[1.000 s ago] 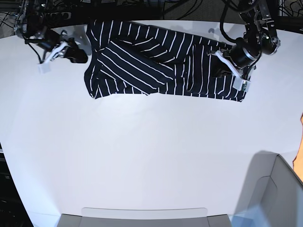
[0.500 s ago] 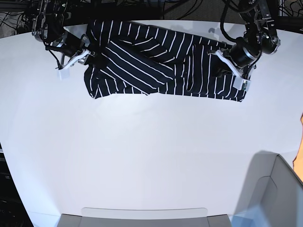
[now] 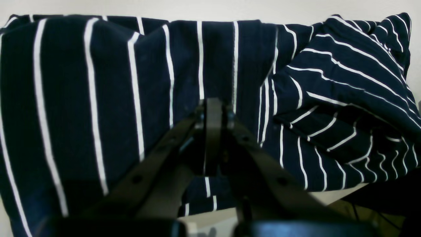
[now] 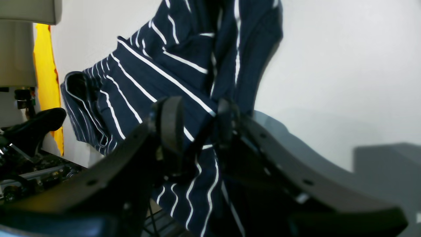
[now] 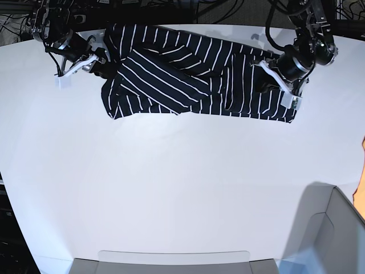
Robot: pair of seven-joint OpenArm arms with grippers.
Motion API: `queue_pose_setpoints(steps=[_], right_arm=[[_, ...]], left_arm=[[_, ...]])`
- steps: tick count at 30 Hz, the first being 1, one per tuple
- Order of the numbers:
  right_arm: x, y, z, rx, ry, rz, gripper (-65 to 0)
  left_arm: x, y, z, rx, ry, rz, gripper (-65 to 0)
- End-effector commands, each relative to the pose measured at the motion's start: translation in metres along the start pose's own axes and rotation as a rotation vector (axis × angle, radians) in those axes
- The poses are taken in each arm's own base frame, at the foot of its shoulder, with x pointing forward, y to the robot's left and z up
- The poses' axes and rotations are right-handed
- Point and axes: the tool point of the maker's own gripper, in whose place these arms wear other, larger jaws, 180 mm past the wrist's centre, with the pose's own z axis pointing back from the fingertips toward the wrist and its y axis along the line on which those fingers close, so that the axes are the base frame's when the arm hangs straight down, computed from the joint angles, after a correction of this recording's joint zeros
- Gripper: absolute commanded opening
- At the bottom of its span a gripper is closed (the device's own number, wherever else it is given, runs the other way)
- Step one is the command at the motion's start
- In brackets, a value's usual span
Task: Fold the T-shirt properly
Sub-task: 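Grasp the band's other end with the right gripper, then lift the band end with the right gripper and fold it over the middle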
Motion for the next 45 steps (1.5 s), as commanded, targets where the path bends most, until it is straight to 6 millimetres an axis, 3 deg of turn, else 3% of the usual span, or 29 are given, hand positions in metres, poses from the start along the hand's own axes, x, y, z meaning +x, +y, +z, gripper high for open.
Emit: queue_pose_setpoints(steps=[1,6,16,23,28,40,45], right_arm=[[0.003,-0.001,0.004,-0.006,-0.009,-0.013,-46.9],[-0.005,-0.027,0.002,-0.126,0.018,-0.067,-46.9],[-0.006,-0.044,-0.009,-0.152,0.048,-0.097,-46.9],[-0.019,-0.024,-0.028,-0.100,0.111,-0.059,-46.9],[-0.017,-0.010,-0.034,-0.042,0.111,-0.077,-46.9],[-0.018,0.053,-0.074,0.109,0.179,0.033,-46.9],[-0.022,0.055,-0.094,0.078,0.221,0.097,-49.8]], left_arm=[[0.010,-0.002,0.003,-0.006,-0.034,-0.016,-65.0],[0.010,-0.002,0.003,-0.006,-0.034,-0.016,-65.0],[0.010,-0.002,0.003,-0.009,-0.036,-0.015,-65.0],[0.010,-0.002,0.003,-0.006,-0.034,-0.016,-65.0],[0.005,-0.002,0.004,-0.008,-0.024,-0.010,-65.0],[0.004,-0.002,0.004,-0.008,-0.023,-0.009,-65.0],[0.004,-0.002,0.004,-0.008,-0.023,-0.009,-65.0]])
